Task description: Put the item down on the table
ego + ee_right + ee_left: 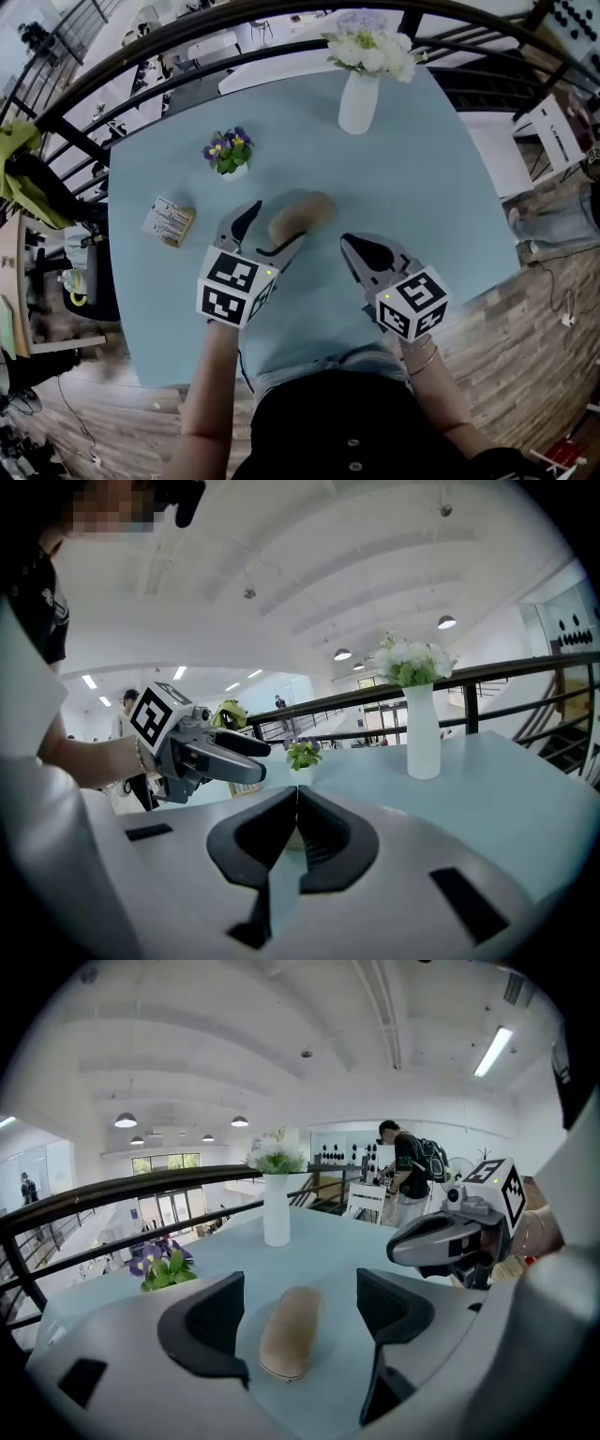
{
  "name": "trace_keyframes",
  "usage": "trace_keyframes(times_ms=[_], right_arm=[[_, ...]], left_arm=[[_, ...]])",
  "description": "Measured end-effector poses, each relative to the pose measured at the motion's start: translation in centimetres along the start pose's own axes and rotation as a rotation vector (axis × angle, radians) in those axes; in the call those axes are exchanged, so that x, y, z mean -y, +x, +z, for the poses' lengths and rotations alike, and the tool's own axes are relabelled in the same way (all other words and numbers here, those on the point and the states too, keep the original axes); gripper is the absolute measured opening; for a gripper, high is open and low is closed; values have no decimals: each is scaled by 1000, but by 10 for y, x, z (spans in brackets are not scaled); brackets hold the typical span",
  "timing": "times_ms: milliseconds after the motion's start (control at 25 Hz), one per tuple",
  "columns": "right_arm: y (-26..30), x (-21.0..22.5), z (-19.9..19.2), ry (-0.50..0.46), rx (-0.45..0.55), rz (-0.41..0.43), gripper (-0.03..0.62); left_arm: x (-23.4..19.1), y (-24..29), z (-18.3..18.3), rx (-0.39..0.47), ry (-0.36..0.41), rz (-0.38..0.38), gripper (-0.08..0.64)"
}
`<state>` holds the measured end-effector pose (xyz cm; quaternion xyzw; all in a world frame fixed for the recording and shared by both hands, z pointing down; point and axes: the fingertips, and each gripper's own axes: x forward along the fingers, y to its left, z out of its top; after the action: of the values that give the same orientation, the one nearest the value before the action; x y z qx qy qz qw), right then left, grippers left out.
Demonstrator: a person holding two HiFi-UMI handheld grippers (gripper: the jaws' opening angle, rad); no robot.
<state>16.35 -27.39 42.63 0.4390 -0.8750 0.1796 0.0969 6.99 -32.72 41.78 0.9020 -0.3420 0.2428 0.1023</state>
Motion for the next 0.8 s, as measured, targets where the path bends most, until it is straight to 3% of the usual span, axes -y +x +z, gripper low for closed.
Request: trace_keyframes(times_ms=[480, 600, 680, 800], right_arm=[[-10, -19, 52, -82, 117, 32, 6], [-8, -27, 60, -92, 142, 54, 6], [-7, -33, 63, -99, 149, 74, 6], [-9, -41, 65, -102, 148, 98, 6]], left_arm=[[14, -61, 23, 168, -91, 34, 376], [15, -74, 25, 199, -98, 62, 335], [14, -82, 24, 225, -107, 88, 270], [17, -91, 22, 259, -137, 111, 250]])
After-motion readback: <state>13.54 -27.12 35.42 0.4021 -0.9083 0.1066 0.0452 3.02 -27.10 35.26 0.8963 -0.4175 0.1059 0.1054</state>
